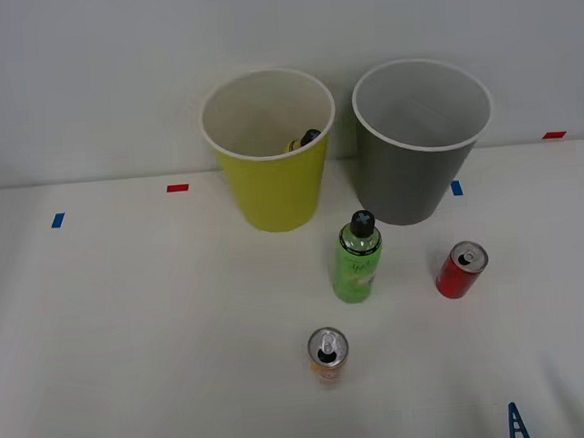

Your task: Put cans in the gray bin, plastic bottles in the light green bin

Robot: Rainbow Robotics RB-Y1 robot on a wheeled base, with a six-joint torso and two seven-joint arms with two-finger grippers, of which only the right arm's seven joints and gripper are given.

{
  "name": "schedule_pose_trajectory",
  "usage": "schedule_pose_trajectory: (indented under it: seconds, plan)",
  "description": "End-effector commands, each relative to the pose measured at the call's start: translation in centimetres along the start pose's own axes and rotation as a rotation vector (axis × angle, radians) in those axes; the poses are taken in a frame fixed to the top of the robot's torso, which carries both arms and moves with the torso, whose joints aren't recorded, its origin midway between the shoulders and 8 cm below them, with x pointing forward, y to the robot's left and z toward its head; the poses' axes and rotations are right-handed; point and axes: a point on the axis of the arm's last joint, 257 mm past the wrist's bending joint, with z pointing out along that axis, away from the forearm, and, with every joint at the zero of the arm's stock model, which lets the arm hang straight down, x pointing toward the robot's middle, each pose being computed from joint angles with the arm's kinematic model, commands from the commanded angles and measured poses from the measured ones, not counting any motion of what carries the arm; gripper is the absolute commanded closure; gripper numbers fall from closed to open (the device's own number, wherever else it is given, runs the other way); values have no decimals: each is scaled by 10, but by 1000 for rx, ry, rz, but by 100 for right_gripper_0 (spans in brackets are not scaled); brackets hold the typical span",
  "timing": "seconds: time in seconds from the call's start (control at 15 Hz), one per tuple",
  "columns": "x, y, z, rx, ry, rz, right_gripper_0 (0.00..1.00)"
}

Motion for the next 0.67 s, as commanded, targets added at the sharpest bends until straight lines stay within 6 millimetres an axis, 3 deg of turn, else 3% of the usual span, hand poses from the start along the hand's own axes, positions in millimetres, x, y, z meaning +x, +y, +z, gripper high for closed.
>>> schedule_pose_trajectory:
  seconds: [0.07, 0.67]
  plan:
    - [0, 0, 0, 0, 0, 0, 0]
    - [0, 0, 0, 0, 0, 0, 0]
